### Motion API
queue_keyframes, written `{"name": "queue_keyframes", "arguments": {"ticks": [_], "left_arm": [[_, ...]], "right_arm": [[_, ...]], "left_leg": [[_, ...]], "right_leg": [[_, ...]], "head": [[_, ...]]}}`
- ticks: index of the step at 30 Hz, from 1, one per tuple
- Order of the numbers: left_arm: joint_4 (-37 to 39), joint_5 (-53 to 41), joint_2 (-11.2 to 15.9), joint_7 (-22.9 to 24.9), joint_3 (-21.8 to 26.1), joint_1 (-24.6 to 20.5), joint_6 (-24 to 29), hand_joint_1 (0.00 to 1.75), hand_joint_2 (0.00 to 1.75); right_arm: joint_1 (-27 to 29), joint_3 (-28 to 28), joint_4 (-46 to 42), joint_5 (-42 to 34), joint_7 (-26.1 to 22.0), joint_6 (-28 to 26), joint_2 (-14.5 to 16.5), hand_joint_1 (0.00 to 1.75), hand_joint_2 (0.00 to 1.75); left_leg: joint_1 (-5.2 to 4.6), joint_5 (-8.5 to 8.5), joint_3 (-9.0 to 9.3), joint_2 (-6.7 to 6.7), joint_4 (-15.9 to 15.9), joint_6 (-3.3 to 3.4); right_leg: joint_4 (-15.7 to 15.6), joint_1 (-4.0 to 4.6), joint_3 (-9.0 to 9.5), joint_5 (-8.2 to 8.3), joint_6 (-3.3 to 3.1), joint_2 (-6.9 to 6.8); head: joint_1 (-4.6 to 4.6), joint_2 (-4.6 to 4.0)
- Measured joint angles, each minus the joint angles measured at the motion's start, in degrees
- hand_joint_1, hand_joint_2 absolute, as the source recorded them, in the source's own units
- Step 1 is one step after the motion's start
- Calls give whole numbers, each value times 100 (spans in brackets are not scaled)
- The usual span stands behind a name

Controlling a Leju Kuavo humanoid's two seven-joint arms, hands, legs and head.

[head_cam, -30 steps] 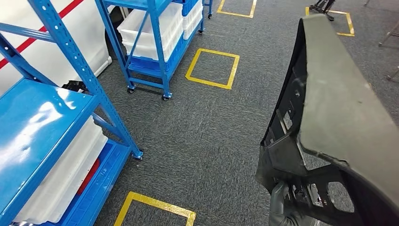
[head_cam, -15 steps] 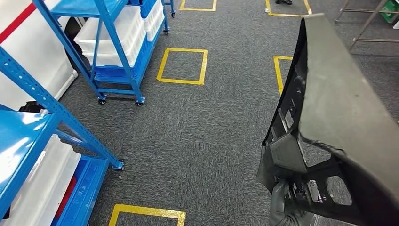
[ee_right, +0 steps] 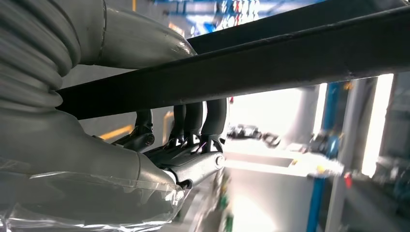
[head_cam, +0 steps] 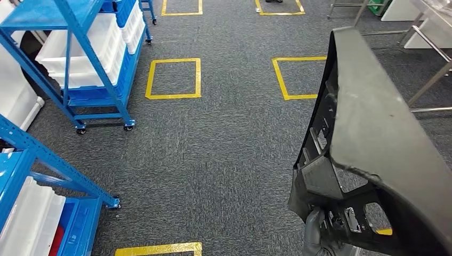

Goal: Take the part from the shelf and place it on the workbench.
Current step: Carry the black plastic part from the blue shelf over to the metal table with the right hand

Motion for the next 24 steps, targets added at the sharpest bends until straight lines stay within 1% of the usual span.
{"name": "queue_keyframes", "arguments": {"ticks": [1, 2, 3, 4, 5, 6, 7, 9, 10, 11, 12, 13, 14, 15, 16, 17, 18, 19, 20, 21, 22, 23, 24], "left_arm": [[0, -12, -10, -25, 0, 7, 11, 0, 0], [0, -30, -28, -55, 0, 8, 25, 0, 0], [0, -53, -57, -91, -1, 6, 45, 0, 0], [0, -76, -91, -133, -1, 4, 69, 0, 0], [0, -92, -126, -176, -2, 4, 95, 0, 0], [0, -100, -155, -214, -2, 4, 120, 0, 0], [0, -95, -185, -249, -2, 2, 144, 0, 0], [0, -51, -235, -322, -2, -17, 220, 0, 0], [0, -6, -256, -362, 2, -37, 284, 0, 0], [0, 46, -266, -391, 9, -64, 355, 0, 0], [0, 104, -274, -405, 23, -92, 426, 0, 0], [0, 164, -277, -401, 46, -120, 483, 0, 0], [0, 218, -281, -383, 75, -144, 529, 0, 0], [0, 265, -288, -363, 107, -160, 564, 0, 0], [0, 302, -295, -340, 134, -172, 587, 0, 0], [0, 328, -302, -317, 155, -178, 600, 0, 0], [1, 343, -307, -295, 167, -178, 601, 0, 0], [1, 356, -308, -269, 179, -177, 597, 0, 0], [1, 367, -307, -246, 196, -176, 591, 0, 0], [1, 378, -306, -230, 218, -175, 587, 0, 0], [0, 394, -305, -215, 242, -173, 591, 0, 0], [0, 406, -305, -203, 263, -173, 603, 0, 0], [0, 406, -307, -190, 276, -172, 627, 0, 0]], "right_arm": [[70, -13, -25, -38, -8, 16, -2, 175, 175], [151, -39, -66, -84, -14, 58, -3, 175, 175], [243, -81, -129, -132, -20, 128, -2, 175, 175], [338, -138, -209, -179, -25, 235, 1, 175, 175], [434, -209, -301, -222, -30, 374, 9, 175, 175], [527, -283, -390, -253, -33, 514, 27, 175, 175], [609, -359, -471, -284, -36, 660, 52, 175, 175], [753, -522, -611, -346, -38, 955, 121, 175, 175], [799, -599, -662, -375, -39, 1123, 159, 175, 175], [815, -669, -693, -396, -40, 1301, 202, 175, 175], [804, -731, -705, -406, -40, 1490, 250, 175, 175], [773, -791, -696, -401, -40, 1663, 303, 175, 175], [734, -849, -676, -389, -40, 1816, 352, 175, 175], [700, -902, -650, -370, -38, 1931, 395, 175, 175], [675, -951, -624, -349, -38, 2000, 427, 175, 175], [658, -986, -602, -336, -37, 2029, 449, 175, 175], [650, -1014, -587, -328, -37, 2038, 465, 175, 175], [646, -1036, -577, -328, -37, 2041, 475, 175, 175], [643, -1053, -571, -333, -37, 2044, 480, 175, 175], [638, -1067, -568, -341, -37, 2052, 481, 175, 175], [630, -1078, -562, -352, -37, 2063, 481, 175, 175], [622, -1085, -555, -363, -37, 2073, 481, 175, 175], [616, -1091, -548, -371, -37, 2071, 483, 175, 175]], "left_leg": [[-5, -4, -5, 83, 2, -3], [-7, -10, -5, 159, 4, -9], [-7, -21, 3, 230, 7, -22], [-12, -37, 17, 290, 13, -43], [-25, -58, 34, 345, 23, -71], [-39, -76, 53, 391, 32, -101], [-52, -90, 69, 438, 38, -129], [-53, -110, 101, 523, 34, -184], [-39, -147, 101, 472, 61, -216], [-22, -239, 63, 350, 169, -245], [-5, -392, -33, 190, 394, -271], [8, -591, -194, 25, 746, -286], [13, -788, -392, -63, 1168, -295], [15, -915, -568, -97, 1533, -298], [14, -937, -672, -108, 1739, -294], [14, -837, -669, -117, 1712, -282], [14, -640, -556, -143, 1452, -263], [14, -405, -376, -224, 1048, -237], [18, -236, -202, -399, 645, -209], [21, -128, -75, -556, 332, -190], [16, -91, -12, -680, 155, -175], [7, -104, 0, -733, 101, -162], [-2, -83, 7, -668, 73, -146]], "right_leg": [[127, -6, -40, -12, 13, -15], [22, -10, 40, 84, 21, -40], [-309, -11, 240, 255, 22, -98], [-751, -4, 488, 409, 11, -220], [-1132, 11, 700, 528, -17, -327], [-1384, 28, 837, 588, -53, -399], [-1484, 47, 884, 592, -93, -425], [-1489, 60, 872, 611, -169, -298], [-1508, 53, 871, 627, -207, -240], [-1529, 43, 870, 649, -249, -181], [-1547, 33, 868, 671, -288, -123], [-1552, 33, 855, 687, -315, -62], [-1549, 40, 838, 699, -335, 7], [-1544, 50, 824, 707, -347, 84], [-1535, 60, 815, 713, -352, 165], [-1523, 67, 811, 716, -354, 249], [-1509, 71, 811, 716, -352, 335], [-1495, 70, 811, 717, -347, 415], [-1479, 71, 802, 721, -332, 488], [-1465, 64, 783, 730, -306, 560], [-1456, 49, 755, 745, -269, 627], [-1456, 32, 726, 765, -225, 696], [-1466, 18, 700, 790, -178, 777]], "head": [[0, 0], [0, 0], [1, 0], [1, 0], [-1, 0], [-3, 0], [-5, 0], [-6, 0], [-7, 0], [-7, 0], [-9, 0], [-11, 0], [-11, 0], [-12, 0], [-11, 0], [-11, 0], [-11, 0], [-11, 0], [-8, 0], [-8, 0], [-7, 0], [-7, 0], [-8, 0]]}}
